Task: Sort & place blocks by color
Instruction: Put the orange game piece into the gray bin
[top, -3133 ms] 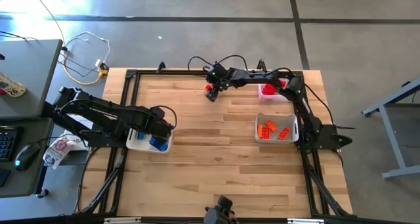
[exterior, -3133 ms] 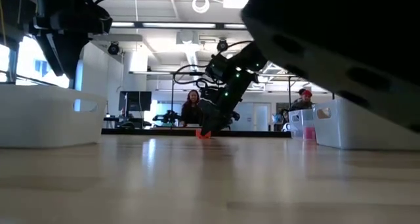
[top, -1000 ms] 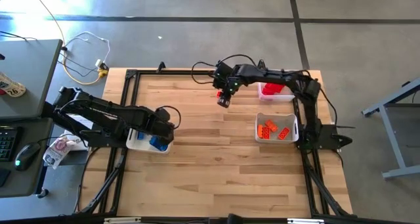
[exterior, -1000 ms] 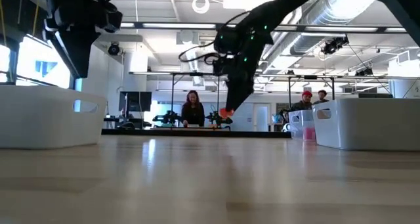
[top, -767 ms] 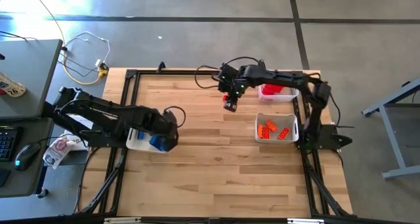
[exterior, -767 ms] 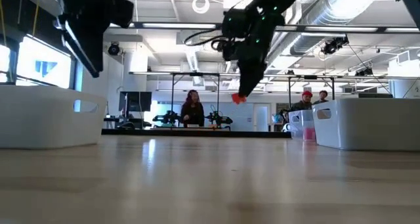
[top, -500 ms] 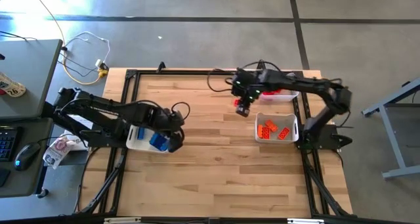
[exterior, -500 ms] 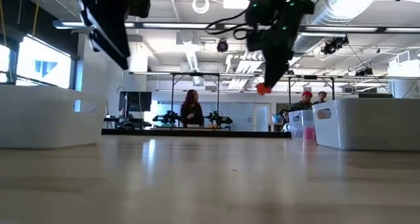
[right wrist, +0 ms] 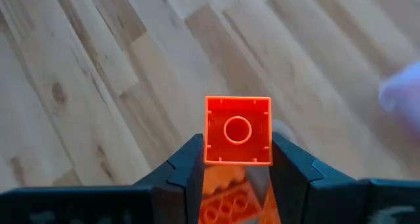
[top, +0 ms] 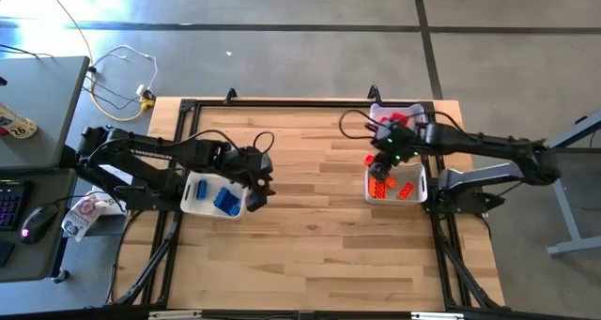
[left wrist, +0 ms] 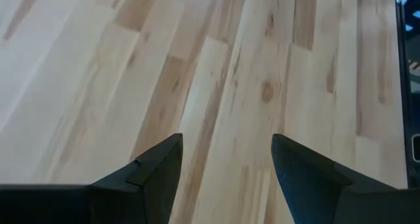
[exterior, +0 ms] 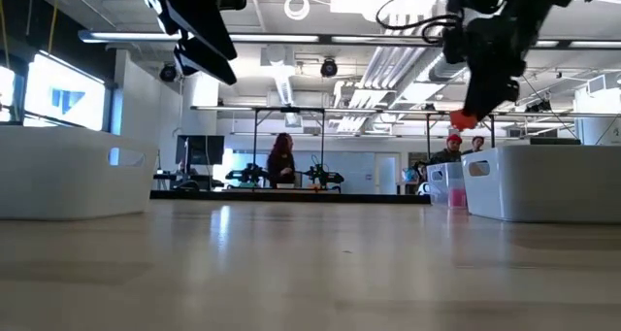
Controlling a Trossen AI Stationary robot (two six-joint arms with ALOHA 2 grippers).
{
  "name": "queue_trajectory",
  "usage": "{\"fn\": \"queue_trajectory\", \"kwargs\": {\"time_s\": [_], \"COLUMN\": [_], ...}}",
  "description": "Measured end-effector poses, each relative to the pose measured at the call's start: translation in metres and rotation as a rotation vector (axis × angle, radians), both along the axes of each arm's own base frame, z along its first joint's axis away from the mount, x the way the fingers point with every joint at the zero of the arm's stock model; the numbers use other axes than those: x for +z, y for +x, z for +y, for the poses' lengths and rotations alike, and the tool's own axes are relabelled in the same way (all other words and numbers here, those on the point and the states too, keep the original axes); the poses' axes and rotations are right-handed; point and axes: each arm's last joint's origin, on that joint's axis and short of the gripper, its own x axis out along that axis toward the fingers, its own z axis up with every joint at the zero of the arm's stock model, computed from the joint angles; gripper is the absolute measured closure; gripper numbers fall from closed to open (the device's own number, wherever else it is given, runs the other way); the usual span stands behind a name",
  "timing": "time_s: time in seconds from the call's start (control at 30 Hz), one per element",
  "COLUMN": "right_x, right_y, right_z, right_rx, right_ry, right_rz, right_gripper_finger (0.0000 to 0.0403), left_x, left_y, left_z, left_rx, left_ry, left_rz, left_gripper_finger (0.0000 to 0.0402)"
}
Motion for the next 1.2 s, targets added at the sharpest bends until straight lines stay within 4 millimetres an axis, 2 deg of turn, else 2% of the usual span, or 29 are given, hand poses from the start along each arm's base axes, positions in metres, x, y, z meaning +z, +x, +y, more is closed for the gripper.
{"fn": "queue_trajectory", "kwargs": {"time_s": [0.3,0.47,0.57,0.83,1.0,1.2], "right_x": [-0.032,-0.042,-0.045,-0.046,-0.046,-0.045], "right_y": [-0.026,-0.028,-0.030,-0.030,-0.030,-0.030], "right_z": [0.018,0.024,0.026,0.027,0.028,0.028], "right_rx": [-0.085,-0.096,-0.109,-0.120,-0.112,-0.102], "right_ry": [0.092,0.122,0.144,0.095,0.112,0.137], "right_rz": [0.016,0.049,0.069,0.077,0.076,0.078], "right_gripper_finger": [0.0288,0.0287,0.0272,0.0212,0.0176,0.0161], "left_x": [0.011,0.012,0.009,-0.010,-0.029,-0.045], "left_y": [-0.006,-0.029,-0.043,-0.076,-0.093,-0.111], "left_z": [0.014,0.013,0.010,0.001,-0.004,-0.006], "left_rx": [0.025,0.074,0.108,0.098,0.085,0.073], "left_ry": [0.070,0.098,0.095,0.100,0.100,0.133], "left_rz": [-0.070,-0.123,-0.198,-0.393,-0.434,-0.481], "left_gripper_finger": [0.0181,0.0181,0.0181,0.0181,0.0181,0.0181]}}
